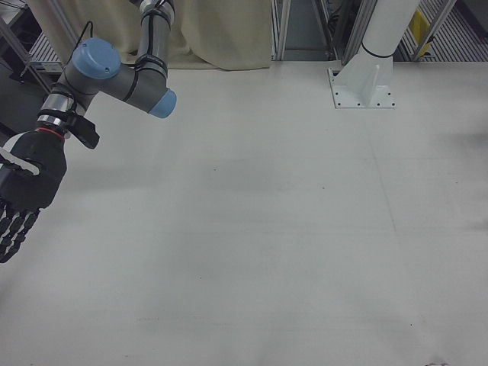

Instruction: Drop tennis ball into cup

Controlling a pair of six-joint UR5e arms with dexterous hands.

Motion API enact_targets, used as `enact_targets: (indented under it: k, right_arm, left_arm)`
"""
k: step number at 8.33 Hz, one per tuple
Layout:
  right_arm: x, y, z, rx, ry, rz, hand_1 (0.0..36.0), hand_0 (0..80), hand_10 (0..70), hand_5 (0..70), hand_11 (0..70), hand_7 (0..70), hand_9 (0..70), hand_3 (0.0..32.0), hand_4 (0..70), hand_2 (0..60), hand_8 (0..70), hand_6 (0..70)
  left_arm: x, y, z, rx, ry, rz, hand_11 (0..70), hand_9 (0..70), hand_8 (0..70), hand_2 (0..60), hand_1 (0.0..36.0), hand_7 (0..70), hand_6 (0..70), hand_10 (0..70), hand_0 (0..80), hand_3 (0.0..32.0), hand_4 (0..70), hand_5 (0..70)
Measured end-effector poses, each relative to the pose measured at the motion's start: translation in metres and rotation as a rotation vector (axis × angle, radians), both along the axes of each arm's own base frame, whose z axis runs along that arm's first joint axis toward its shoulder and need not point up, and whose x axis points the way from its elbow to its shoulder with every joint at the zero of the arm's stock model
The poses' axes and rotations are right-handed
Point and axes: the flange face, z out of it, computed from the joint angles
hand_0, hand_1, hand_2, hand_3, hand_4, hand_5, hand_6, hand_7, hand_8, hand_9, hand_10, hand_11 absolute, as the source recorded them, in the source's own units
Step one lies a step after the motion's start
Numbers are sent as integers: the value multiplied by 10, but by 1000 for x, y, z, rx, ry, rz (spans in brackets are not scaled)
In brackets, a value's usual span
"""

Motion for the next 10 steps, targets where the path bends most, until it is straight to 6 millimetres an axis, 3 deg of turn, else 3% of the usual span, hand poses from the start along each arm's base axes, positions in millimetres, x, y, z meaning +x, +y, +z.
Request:
enact_targets:
  k: [1, 2, 3, 4, 5, 6, 8, 10]
  right_arm:
    - [0, 0, 0, 0, 0, 0, 0, 0, 0, 0, 0, 0, 0, 0, 0, 0, 0, 0]
    - [0, 0, 0, 0, 0, 0, 0, 0, 0, 0, 0, 0, 0, 0, 0, 0, 0, 0]
    - [0, 0, 0, 0, 0, 0, 0, 0, 0, 0, 0, 0, 0, 0, 0, 0, 0, 0]
    - [0, 0, 0, 0, 0, 0, 0, 0, 0, 0, 0, 0, 0, 0, 0, 0, 0, 0]
    - [0, 0, 0, 1, 0, 0, 0, 0, 0, 0, 0, 0, 0, 0, 0, 0, 0, 0]
    - [0, 0, 0, 0, 0, 0, 0, 0, 0, 0, 0, 0, 0, 0, 0, 0, 0, 0]
    - [0, 0, 0, 0, 0, 0, 0, 0, 0, 0, 0, 0, 0, 0, 0, 0, 0, 0]
    - [0, 0, 0, 0, 0, 0, 0, 0, 0, 0, 0, 0, 0, 0, 0, 0, 0, 0]
  left_arm:
    - [-11, 4, -19, 23, 19, -7, 105, 0, 0, 458, 360, 0, 27, 47, 679, 0, 65, 105]
    - [-41, -2, -40, 48, 31, -52, 111, 0, 0, 436, 360, 0, 20, 51, 649, 0, 34, 103]
    - [-90, -19, -64, 84, 38, -137, 80, 0, 0, 420, 360, 0, 3, 31, 587, 0, 0, 90]
    - [-144, -35, -81, 113, 30, -232, 56, 0, 0, 456, 360, 0, 1, 13, 610, 0, 0, 96]
    - [-188, -44, -83, 121, 12, -310, 66, 0, 0, 479, 360, 0, 7, 18, 670, 0, 0, 106]
    - [-227, -46, -65, 105, -14, -374, 69, 0, 0, 494, 360, 0, 12, 18, 777, 0, 0, 114]
    - [-297, -40, -4, 55, -63, -471, 54, 0, 0, 512, 360, 0, 19, 5, 800, 0, 0, 125]
    - [-317, -36, 25, 26, -81, -486, 56, 0, 0, 558, 360, 0, 24, 4, 800, 0, 23, 135]
